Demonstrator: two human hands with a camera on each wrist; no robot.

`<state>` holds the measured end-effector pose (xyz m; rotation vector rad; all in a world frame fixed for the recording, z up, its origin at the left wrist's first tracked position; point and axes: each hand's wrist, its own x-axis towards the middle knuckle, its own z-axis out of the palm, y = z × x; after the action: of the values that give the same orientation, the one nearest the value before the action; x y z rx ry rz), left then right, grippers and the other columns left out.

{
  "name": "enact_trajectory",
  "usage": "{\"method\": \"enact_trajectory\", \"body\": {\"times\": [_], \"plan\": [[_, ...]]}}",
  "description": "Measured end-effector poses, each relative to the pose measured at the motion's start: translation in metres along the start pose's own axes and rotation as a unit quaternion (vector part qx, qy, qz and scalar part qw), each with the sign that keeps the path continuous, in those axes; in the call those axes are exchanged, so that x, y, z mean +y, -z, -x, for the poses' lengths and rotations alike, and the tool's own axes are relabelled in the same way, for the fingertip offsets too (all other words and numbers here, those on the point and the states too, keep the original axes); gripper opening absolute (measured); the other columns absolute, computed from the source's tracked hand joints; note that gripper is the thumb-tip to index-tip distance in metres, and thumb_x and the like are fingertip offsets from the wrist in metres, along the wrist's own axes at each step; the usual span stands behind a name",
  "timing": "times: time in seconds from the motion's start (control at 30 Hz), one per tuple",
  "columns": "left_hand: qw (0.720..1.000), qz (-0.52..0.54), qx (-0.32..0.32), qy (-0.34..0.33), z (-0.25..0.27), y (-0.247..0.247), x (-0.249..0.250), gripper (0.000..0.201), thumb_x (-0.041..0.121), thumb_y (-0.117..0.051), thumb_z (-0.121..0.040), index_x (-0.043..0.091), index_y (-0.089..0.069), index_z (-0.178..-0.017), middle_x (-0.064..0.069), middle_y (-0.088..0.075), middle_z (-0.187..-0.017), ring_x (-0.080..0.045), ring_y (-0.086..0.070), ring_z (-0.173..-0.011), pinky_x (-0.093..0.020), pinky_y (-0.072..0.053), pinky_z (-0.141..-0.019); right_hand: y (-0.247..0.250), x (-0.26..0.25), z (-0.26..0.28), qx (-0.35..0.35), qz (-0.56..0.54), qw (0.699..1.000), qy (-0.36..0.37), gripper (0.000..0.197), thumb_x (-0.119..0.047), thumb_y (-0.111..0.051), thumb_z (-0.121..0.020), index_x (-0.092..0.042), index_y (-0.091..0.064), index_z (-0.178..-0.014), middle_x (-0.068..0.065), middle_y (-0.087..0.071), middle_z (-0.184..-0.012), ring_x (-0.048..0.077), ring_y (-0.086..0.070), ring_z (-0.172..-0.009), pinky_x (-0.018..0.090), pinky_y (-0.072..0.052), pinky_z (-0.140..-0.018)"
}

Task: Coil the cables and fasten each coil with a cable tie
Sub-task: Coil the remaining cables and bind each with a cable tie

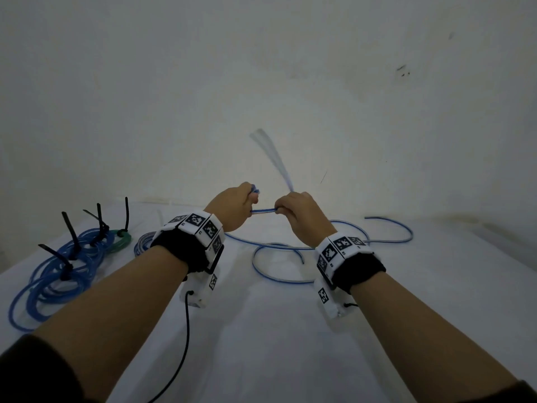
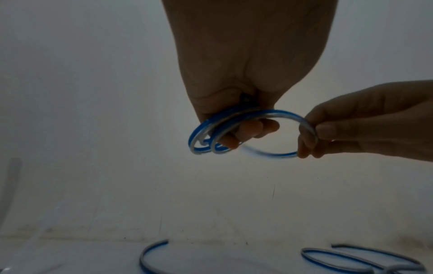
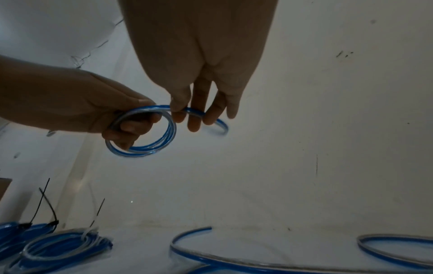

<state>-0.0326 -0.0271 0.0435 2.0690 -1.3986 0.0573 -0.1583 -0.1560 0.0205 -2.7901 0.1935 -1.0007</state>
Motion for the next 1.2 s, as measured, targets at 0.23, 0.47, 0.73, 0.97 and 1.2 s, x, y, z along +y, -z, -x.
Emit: {"method": "enact_trajectory", "body": {"times": [0.23,0.47,0.73,0.97,1.2], "plan": [[0.975,0.222,0.003,0.015,0.003,-0.006,0.009,0.028,0.023,-0.034,-0.100,0.018,-0.044,-0.074,-0.003,-0.050,-0.061,-0.020,-0.042,-0.053,-0.028,-0.036,-0.052,0.003,-0.012,-0.006,0.027,-0.124,0.992,0.019,0.022,-0.010,-0.044,-0.090,-0.002,-0.063,-0.095,0.009,-0.065,-0.088,0.012,-0.046,-0.075,0.026,-0.029,-0.076],[0.978,0.195,-0.055,0.042,0.003,-0.002,0.007,0.040,0.031,-0.033,-0.101,0.015,-0.048,-0.067,0.001,-0.045,-0.058,-0.009,-0.039,-0.046,-0.022,-0.029,-0.050,0.006,-0.012,-0.007,0.034,-0.142,0.989,0.003,0.020,-0.008,-0.063,-0.086,-0.003,-0.057,-0.105,-0.002,-0.058,-0.095,0.000,-0.047,-0.078,0.007,-0.035,-0.076],[0.931,0.334,-0.120,0.090,0.006,0.011,0.010,0.037,0.029,-0.038,-0.100,0.012,-0.046,-0.069,0.009,-0.031,-0.044,-0.005,-0.025,-0.036,-0.015,-0.022,-0.038,0.007,-0.003,-0.009,0.047,-0.071,0.996,0.000,0.008,-0.004,-0.057,-0.088,0.000,-0.062,-0.092,0.011,-0.064,-0.087,0.016,-0.048,-0.069,0.019,-0.033,-0.066],[0.818,0.554,-0.111,0.107,0.006,0.020,0.013,0.035,0.025,-0.026,-0.100,0.014,-0.043,-0.070,0.005,-0.039,-0.049,-0.008,-0.028,-0.037,-0.019,-0.029,-0.043,-0.004,0.018,0.002,0.012,-0.090,0.984,-0.156,0.016,-0.014,-0.051,-0.094,-0.001,-0.061,-0.093,0.014,-0.060,-0.085,0.024,-0.054,-0.072,0.023,-0.037,-0.067],[0.751,0.656,-0.045,0.059,-0.001,0.020,0.006,0.036,0.021,-0.023,-0.100,0.009,-0.054,-0.087,0.008,-0.039,-0.052,-0.007,-0.035,-0.044,-0.021,-0.036,-0.054,0.001,0.008,0.015,0.009,-0.338,0.921,-0.195,0.024,0.002,-0.039,-0.094,-0.015,-0.031,-0.109,0.011,-0.062,-0.074,0.015,-0.049,-0.051,0.025,-0.043,-0.050]]}}
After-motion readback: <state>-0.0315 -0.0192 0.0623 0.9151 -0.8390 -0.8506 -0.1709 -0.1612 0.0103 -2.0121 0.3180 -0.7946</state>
